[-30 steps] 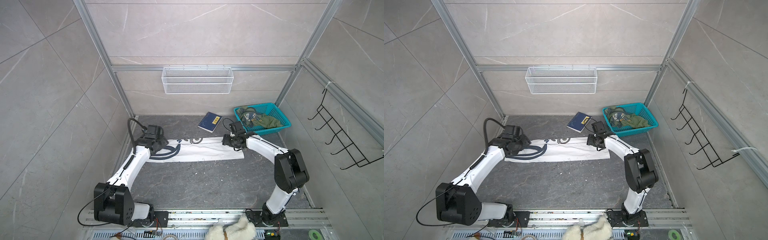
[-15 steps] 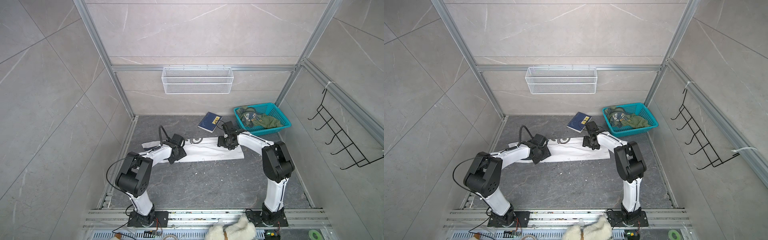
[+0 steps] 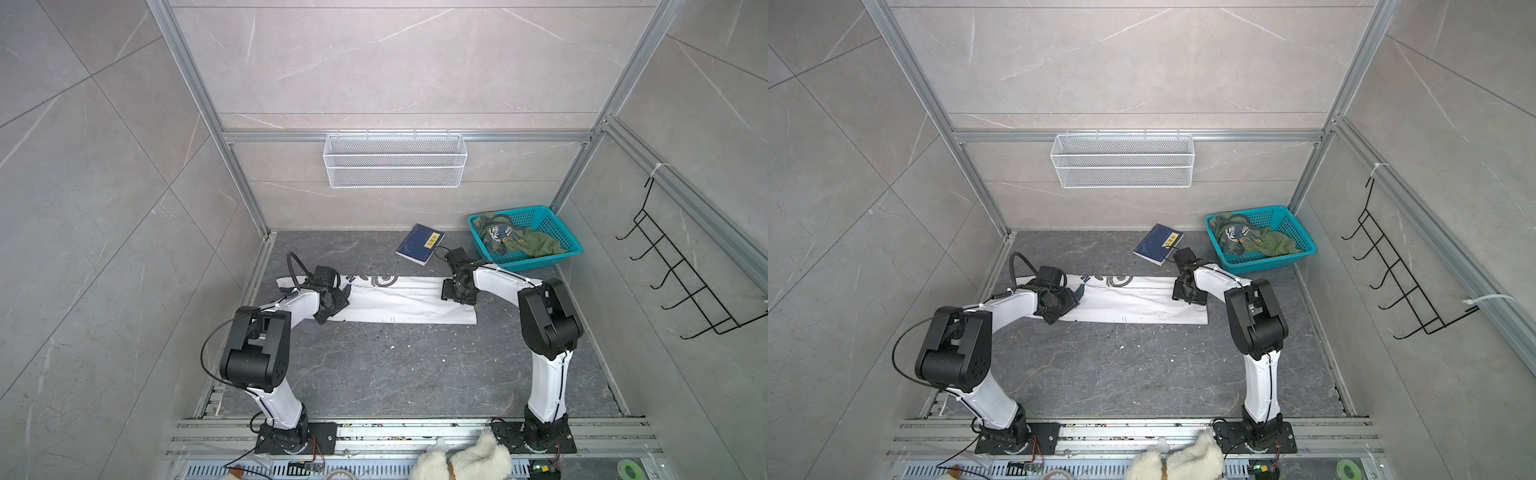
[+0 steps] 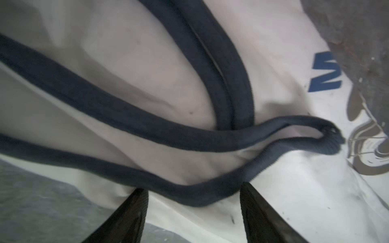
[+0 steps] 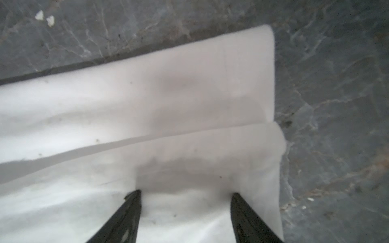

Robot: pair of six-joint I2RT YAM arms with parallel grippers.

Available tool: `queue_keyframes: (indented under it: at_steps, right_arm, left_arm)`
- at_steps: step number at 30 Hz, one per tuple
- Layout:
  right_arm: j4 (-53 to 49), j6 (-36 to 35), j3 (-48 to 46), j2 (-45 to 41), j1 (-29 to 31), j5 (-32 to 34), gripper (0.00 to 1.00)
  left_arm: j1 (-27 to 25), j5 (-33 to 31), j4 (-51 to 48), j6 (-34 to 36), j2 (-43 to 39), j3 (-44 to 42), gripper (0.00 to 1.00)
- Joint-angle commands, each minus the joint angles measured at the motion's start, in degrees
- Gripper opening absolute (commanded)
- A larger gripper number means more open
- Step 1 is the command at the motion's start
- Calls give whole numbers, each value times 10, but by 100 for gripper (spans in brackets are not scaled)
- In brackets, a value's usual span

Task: Fold and stack the tank tops

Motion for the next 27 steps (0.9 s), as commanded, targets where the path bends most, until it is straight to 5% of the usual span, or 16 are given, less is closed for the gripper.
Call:
queue_keyframes:
  at_steps: [1, 13, 27]
  right_arm:
    - [-21, 34, -56, -21, 4, -18, 69]
    - [26, 123, -266, -190, 46, -27, 68]
    - [42, 221, -325, -260, 203, -13, 68]
  left_arm:
    - [24, -19, -57, 68, 16, 31, 73]
    - [97, -6, -83, 111, 121, 165, 73]
    - [169, -2, -167, 115, 242, 398, 74]
